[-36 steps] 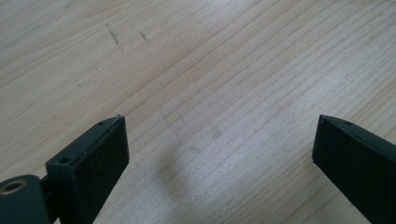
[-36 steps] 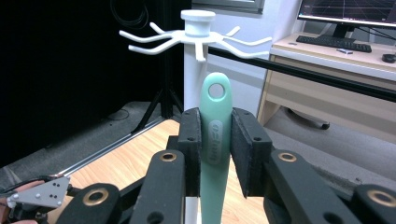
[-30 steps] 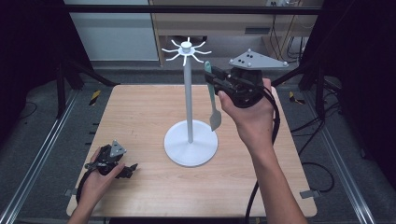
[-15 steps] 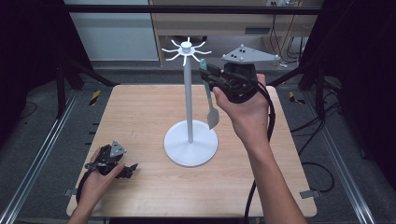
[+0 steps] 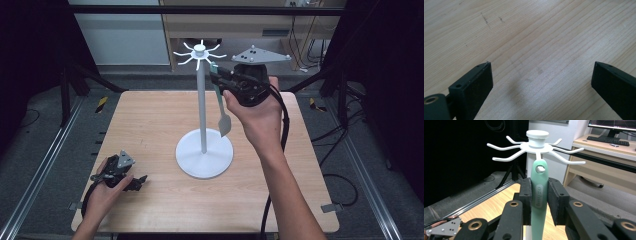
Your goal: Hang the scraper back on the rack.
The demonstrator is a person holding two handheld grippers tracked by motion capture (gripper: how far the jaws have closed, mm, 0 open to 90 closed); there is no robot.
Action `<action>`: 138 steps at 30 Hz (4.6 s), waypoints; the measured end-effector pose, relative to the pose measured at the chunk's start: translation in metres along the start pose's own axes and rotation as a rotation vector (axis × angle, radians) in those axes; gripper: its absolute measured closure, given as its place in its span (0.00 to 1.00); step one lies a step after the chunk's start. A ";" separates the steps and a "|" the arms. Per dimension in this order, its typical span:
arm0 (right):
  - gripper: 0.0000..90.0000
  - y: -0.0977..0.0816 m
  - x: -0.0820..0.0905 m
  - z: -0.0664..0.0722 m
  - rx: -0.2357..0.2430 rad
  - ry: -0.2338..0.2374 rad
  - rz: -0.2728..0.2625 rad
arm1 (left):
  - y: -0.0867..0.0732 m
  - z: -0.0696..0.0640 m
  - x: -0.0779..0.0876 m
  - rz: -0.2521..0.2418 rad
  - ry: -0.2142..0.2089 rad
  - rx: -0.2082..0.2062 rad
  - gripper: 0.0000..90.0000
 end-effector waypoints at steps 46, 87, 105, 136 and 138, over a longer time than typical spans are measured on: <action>0.80 -0.023 0.014 -0.012 0.014 -0.040 0.065 | 0.000 -0.001 -0.001 0.008 -0.005 -0.006 0.04; 0.65 -0.076 0.024 -0.047 -0.055 -0.132 0.129 | 0.000 -0.003 -0.002 0.012 -0.007 -0.014 0.04; 0.52 -0.110 0.031 -0.064 -0.101 -0.173 0.154 | 0.000 -0.004 -0.002 0.017 -0.010 -0.018 0.04; 0.15 -0.200 0.036 -0.077 -0.146 -0.223 0.190 | -0.001 -0.005 -0.002 0.021 -0.010 -0.018 0.04; 0.14 -0.208 0.036 -0.077 -0.149 -0.224 0.197 | -0.001 -0.004 -0.002 0.021 -0.009 -0.021 0.04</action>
Point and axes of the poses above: each handheld gripper's, and its own axes: x roughly backward along the jaws, y roughly out of its top, z roughly to its left, the point moved 5 cm from there along -x, roughly forward along the jaws, and after that the axes turned 3 degrees about -x, right-handed, at the moved point
